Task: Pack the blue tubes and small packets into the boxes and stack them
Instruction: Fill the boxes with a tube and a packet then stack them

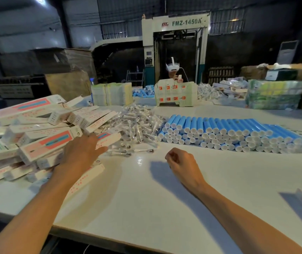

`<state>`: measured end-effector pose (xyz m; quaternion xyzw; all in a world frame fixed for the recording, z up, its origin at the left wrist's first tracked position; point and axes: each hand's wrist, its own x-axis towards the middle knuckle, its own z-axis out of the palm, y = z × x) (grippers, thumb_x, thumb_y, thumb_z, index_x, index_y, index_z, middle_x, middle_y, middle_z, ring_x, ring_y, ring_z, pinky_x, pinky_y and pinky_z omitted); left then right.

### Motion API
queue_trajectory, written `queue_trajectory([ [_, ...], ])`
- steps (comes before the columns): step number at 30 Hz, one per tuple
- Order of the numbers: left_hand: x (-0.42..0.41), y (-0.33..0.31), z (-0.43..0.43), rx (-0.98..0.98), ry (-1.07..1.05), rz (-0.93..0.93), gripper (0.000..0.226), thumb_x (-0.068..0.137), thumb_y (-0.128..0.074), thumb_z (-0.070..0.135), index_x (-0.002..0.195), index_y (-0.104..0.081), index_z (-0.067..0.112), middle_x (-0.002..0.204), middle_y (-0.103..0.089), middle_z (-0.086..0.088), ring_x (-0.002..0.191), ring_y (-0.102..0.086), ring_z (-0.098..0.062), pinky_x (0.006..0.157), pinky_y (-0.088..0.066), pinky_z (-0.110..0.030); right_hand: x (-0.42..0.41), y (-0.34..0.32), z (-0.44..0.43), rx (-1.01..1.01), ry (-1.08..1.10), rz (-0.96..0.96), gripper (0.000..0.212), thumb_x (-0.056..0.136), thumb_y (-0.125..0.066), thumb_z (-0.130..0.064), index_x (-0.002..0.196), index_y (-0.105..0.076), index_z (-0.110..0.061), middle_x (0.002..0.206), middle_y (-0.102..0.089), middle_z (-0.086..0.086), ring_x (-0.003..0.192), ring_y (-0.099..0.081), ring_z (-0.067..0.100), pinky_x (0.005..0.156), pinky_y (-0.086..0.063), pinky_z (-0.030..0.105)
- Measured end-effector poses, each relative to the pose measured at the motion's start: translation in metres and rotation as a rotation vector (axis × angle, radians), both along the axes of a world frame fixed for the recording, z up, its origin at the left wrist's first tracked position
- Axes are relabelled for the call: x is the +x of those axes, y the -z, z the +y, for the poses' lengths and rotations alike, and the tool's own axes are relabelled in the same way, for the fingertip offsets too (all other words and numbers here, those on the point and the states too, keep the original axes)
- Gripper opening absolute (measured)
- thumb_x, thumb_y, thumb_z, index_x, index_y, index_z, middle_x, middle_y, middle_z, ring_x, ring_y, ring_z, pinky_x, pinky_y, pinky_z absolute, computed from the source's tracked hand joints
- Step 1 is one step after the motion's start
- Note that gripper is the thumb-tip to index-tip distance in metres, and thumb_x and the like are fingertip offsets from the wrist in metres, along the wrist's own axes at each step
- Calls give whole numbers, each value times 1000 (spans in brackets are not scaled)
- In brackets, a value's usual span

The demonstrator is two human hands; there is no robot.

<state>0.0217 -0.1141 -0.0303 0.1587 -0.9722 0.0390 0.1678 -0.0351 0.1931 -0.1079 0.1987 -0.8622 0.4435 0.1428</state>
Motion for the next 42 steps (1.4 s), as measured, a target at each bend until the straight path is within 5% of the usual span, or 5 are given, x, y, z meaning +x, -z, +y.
queue_trajectory([
  [6, -9, -18, 70, 393, 326, 253, 48, 104, -52, 60, 129, -65, 20, 107, -74, -4, 90, -66, -27, 71, -44, -40, -1, -12, -2, -62, 77, -3, 13, 97, -57, -19, 95, -70, -19, 84, -70, -7, 80, -65, 17, 76, -54, 40],
  [14, -60, 31, 129, 1493, 506, 368, 35, 111, -46, 50, 126, -62, 23, 96, -82, -4, 76, -80, -24, 58, -62, -33, -86, -85, 32, -30, 410, 15, 19, 90, -53, -11, 103, -66, -7, 90, -69, 12, 86, -65, 33, 75, -56, 45],
  [24, -68, 62, 135, 1566, 559, 323, 55, 94, -45, 78, 124, -61, 35, 98, -81, 1, 78, -79, -23, 72, -64, -46, -166, -97, 72, 666, 541, -164, 35, 97, -54, -19, 129, -53, -5, 133, -52, 18, 124, -50, 37, 82, -41, 41],
  [33, -64, 56, 136, 1582, 639, 384, 52, 93, -49, 67, 123, -60, 25, 100, -81, -4, 81, -79, -28, 76, -65, -43, -162, -118, 46, 771, 516, -237, 20, 95, -57, -20, 111, -49, -11, 83, -50, 4, 92, -56, 30, 77, -43, 36],
  [42, -59, 51, 141, 1573, 678, 354, 33, 108, -48, 51, 124, -61, 26, 99, -81, -3, 77, -79, -22, 66, -63, -30, -133, -117, 39, 948, 484, -179, 15, 93, -57, -17, 106, -51, -13, 84, -51, 2, 86, -56, 26, 75, -42, 36],
])
